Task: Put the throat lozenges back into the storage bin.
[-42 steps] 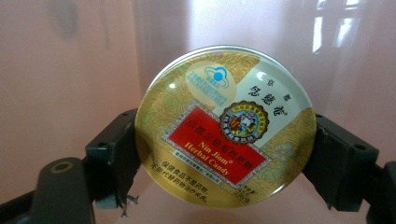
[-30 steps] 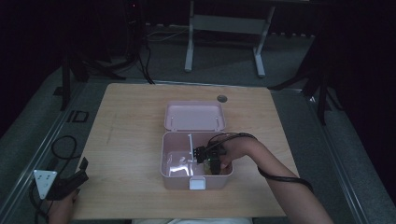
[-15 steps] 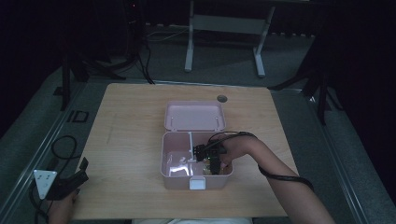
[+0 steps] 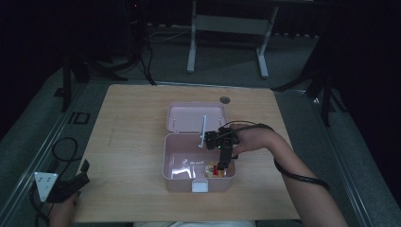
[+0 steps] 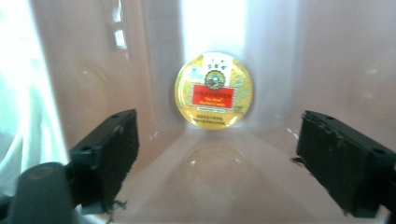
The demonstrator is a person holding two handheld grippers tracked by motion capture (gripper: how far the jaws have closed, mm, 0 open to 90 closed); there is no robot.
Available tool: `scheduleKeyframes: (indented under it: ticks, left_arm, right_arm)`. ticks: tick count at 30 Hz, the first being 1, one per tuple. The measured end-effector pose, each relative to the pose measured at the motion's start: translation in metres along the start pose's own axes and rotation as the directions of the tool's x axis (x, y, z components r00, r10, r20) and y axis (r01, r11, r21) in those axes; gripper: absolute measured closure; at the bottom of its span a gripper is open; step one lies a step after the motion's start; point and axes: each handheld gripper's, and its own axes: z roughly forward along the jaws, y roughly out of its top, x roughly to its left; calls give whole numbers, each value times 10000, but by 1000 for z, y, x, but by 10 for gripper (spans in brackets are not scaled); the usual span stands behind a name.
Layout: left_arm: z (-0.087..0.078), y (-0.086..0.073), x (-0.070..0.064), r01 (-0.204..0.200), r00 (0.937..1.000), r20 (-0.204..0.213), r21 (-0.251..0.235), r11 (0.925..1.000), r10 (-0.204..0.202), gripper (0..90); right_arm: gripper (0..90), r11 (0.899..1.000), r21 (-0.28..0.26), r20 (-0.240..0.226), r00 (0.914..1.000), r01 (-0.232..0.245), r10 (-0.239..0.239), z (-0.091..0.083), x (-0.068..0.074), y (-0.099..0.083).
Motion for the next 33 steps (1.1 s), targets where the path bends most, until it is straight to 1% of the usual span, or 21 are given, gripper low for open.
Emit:
scheduleKeyframes:
  ticks: [1, 3, 4, 5, 7, 9, 12, 13, 15, 17, 19, 21, 23, 24, 26, 27, 28, 29, 30, 31, 33]
  left_arm:
    - [0, 0, 0, -1, 10000, 2, 0, 10000, 1, 25]
    - [0, 0, 0, 1, 10000, 1, 1, 10000, -1, 25]
    - [0, 0, 0, 4, 10000, 2, 7, 10000, -4, 25]
    - [0, 0, 0, 2, 10000, 1, 6, 10000, -2, 25]
    - [0, 0, 0, -1, 10000, 5, -1, 10000, 1, 25]
    - [0, 0, 0, -2, 10000, 2, -8, 10000, 2, 25]
    - [0, 0, 0, -7, 10000, -3, -4, 10000, 7, 25]
    - [0, 0, 0, -10, 10000, 0, -7, 10000, 10, 25]
    - [0, 0, 0, -18, 10000, -4, -7, 10000, 18, 25]
    - [0, 0, 0, -22, 10000, -4, 8, 10000, 22, 25]
    - [0, 0, 0, -22, 10000, -1, -6, 10000, 22, 25]
    - [0, 0, 0, -13, 10000, 0, -5, 10000, 13, 25]
    - [0, 0, 0, -22, 10000, 2, -4, 10000, 22, 25]
    - [0, 0, 0, -15, 10000, 3, -8, 10000, 15, 25]
    - [0, 0, 0, -13, 10000, 11, -6, 10000, 13, 25]
    - [0, 0, 0, -13, 10000, 15, 0, 10000, 13, 25]
    - [0, 0, 0, -13, 10000, 15, 0, 10000, 13, 25]
    - [0, 0, 0, -14, 10000, 19, -3, 10000, 14, 25]
    - [0, 0, 0, -21, 10000, 20, -8, 10000, 21, 25]
    - [0, 0, 0, -21, 10000, 20, -10, 10000, 21, 25]
    - [0, 0, 0, -6, 10000, 14, -12, 10000, 6, 25]
  right_arm:
    - [128, 9999, -142, 134, 9999, 7, -5, -5, 0, -3]
    - [123, 9983, -534, 246, 9994, -213, 226, -15, -1, -11]
    - [123, 9975, -663, 307, 9992, -230, 251, -18, -2, -14]
    - [122, 9961, -807, 445, 9983, -347, 384, -23, -3, -21]
    - [122, 9936, -1065, 619, 9971, -383, 451, -27, -4, -30]
    - [123, 9906, -1208, 617, 9955, -636, 714, -30, -6, -39]
    - [122, 9838, -1594, 948, 9906, -821, 981, -31, -8, -55]
    - [122, 9800, -1734, 982, 9884, -975, 1157, -31, -9, -61]
    - [122, 9750, -1946, 1107, 9852, -1075, 1308, -29, -11, -70]
    - [122, 9687, -2130, 1058, 9827, -1271, 1523, -26, -13, -79]
    - [123, 9640, -2283, 1164, 9792, -1366, 1664, -22, -14, -88]
    - [123, 9549, -2529, 1115, 9757, -1556, 1885, -16, -16, -97]
    - [123, 9455, -2753, 1234, 9690, -1740, 2143, -8, -19, -104]
    - [123, 9403, -2867, 1195, 9670, -1835, 2252, -4, -20, -108]
    - [123, 9274, -3120, 1124, 9612, -2065, 2518, 7, -24, -116]
    - [123, 9202, -3226, 1109, 9566, -2218, 2694, 15, -26, -120]
    - [123, 9202, -3226, 1109, 9566, -2218, 2694, 15, -26, -120]
    - [123, 9145, -3308, 1072, 9536, -2328, 2815, 20, -27, -122]
    - [123, 8961, -3586, 1028, 9430, -2615, 3164, 36, -31, -130]
    - [123, 8896, -3690, 1098, 9378, -2692, 3293, 43, -32, -133]
    - [123, 8694, -4029, 1185, 9256, -2861, 3595, 55, -35, -139]
